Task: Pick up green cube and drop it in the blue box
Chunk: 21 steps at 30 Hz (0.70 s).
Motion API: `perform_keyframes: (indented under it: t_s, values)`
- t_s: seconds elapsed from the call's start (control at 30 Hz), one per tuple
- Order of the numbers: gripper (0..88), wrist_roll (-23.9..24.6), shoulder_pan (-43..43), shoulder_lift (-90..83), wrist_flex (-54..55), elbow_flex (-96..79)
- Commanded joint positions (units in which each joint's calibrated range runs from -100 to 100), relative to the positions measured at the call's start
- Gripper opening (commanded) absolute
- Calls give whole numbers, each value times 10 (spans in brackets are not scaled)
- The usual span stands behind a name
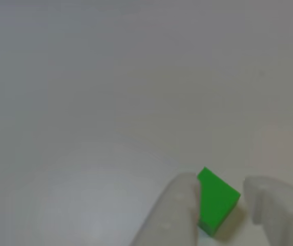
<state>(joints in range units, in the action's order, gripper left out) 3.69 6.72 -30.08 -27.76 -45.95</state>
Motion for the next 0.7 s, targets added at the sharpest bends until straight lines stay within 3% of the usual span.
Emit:
perform_keyframes:
  t_s: [0.0, 0.4, 0.67]
  values:
    - [27, 2, 8, 52, -9, 93]
    - [27, 3, 20, 275, -362, 495]
    - [29, 6, 20, 403, -407, 626]
